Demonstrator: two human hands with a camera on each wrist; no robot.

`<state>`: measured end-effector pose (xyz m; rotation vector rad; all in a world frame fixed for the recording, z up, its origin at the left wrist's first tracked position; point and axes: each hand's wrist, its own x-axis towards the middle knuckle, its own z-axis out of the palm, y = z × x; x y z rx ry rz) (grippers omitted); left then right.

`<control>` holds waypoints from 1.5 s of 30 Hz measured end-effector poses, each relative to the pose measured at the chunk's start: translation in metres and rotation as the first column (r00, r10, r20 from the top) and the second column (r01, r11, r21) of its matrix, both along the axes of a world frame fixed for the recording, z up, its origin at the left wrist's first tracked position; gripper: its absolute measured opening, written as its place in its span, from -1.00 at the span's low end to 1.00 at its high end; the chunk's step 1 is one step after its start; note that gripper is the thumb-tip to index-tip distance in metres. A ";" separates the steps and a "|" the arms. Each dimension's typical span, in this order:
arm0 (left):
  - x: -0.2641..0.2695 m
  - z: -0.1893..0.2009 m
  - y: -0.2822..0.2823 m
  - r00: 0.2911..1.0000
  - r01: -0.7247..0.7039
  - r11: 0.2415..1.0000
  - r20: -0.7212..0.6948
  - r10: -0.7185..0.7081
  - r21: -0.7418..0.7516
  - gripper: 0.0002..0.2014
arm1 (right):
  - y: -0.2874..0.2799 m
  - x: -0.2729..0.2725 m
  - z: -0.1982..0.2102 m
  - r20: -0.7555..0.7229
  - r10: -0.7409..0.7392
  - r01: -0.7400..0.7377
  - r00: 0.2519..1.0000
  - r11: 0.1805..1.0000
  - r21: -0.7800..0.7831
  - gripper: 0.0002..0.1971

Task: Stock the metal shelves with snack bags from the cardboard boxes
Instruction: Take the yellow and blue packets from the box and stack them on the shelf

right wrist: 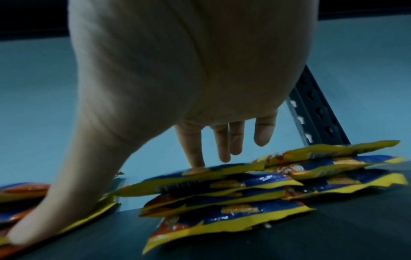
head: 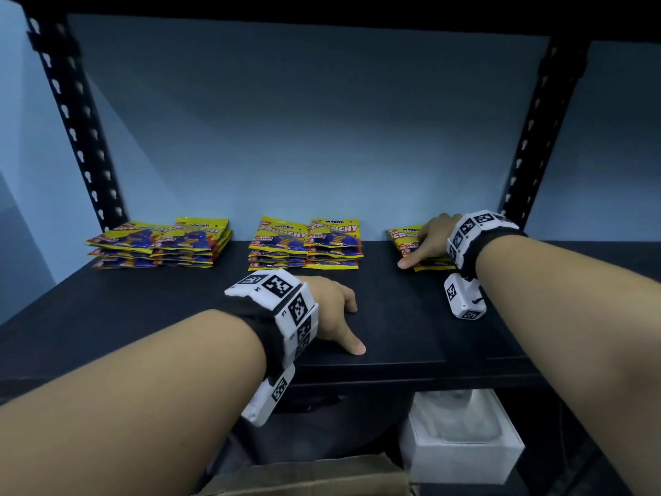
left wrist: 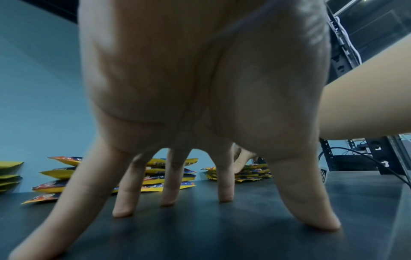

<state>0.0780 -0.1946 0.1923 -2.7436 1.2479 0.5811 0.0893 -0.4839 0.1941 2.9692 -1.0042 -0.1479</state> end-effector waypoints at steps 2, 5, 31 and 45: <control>0.000 0.000 0.000 1.000 -0.001 1.000 -0.001 0.001 0.000 -0.23 | -0.003 0.006 -0.003 -0.031 0.016 -0.018 0.999 0.998 -0.062 0.13; 0.000 -0.001 0.000 1.000 -0.003 1.000 0.006 0.003 0.004 -0.23 | -0.016 0.014 -0.010 -0.028 0.009 -0.011 1.000 0.998 -0.068 -0.04; 0.004 -0.006 -0.001 1.000 0.020 1.000 0.004 -0.020 -0.020 -0.24 | 0.009 -0.007 -0.004 0.106 0.052 -0.048 0.993 0.998 -0.033 0.06; 0.093 0.019 0.056 0.918 -0.174 0.951 0.307 0.251 -0.257 -0.37 | 0.131 0.039 0.013 0.139 0.471 -0.459 0.871 0.881 -0.110 -0.35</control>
